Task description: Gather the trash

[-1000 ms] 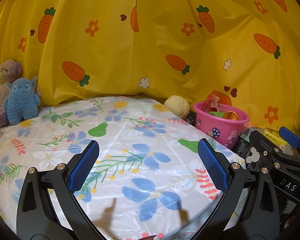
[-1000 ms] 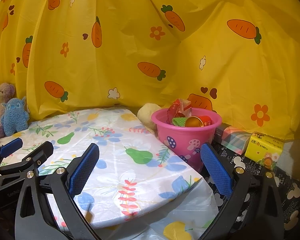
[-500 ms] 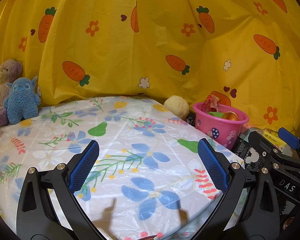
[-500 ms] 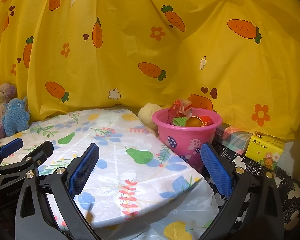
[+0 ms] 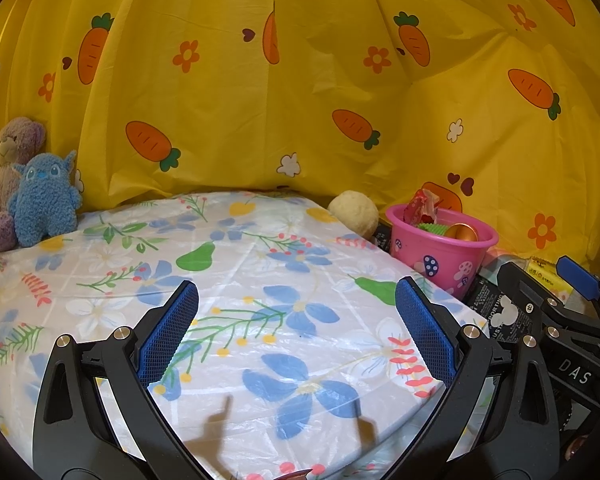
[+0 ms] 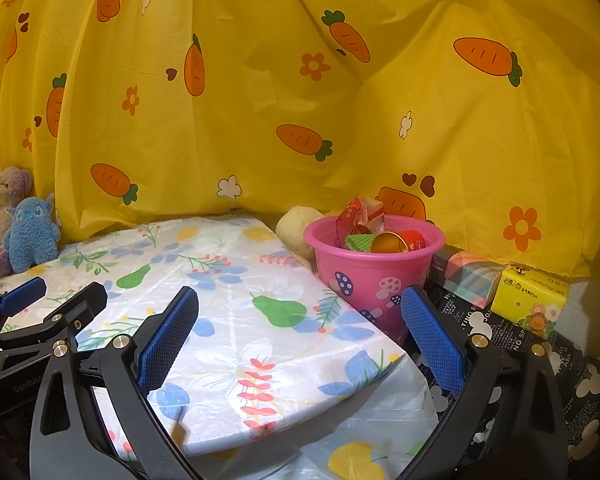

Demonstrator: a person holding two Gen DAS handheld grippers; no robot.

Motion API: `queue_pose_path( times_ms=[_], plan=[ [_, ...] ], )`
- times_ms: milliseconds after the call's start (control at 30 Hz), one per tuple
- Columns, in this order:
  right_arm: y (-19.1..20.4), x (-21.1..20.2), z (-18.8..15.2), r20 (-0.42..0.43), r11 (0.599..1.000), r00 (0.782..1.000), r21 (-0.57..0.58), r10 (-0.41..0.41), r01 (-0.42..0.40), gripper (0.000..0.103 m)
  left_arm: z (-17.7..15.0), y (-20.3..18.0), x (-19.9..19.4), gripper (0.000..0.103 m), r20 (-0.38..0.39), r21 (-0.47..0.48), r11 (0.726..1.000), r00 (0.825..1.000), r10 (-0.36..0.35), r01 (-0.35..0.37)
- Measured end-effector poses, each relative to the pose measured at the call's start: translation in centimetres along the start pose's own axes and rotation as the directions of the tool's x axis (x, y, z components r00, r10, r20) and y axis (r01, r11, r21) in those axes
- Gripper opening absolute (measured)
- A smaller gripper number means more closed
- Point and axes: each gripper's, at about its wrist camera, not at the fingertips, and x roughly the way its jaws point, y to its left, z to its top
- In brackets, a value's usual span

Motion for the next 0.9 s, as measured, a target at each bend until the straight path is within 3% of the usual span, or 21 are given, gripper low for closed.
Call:
queue_pose_path(
  times_ms=[900],
  plan=[
    [-0.11, 0.04, -0.04, 0.000, 1.000, 1.000, 0.002, 0.002, -0.002, 0.098, -0.25, -0.35, 0.02, 0.097, -0.005, -0.004, 1.000, 1.000, 0.003, -0.003]
  ],
)
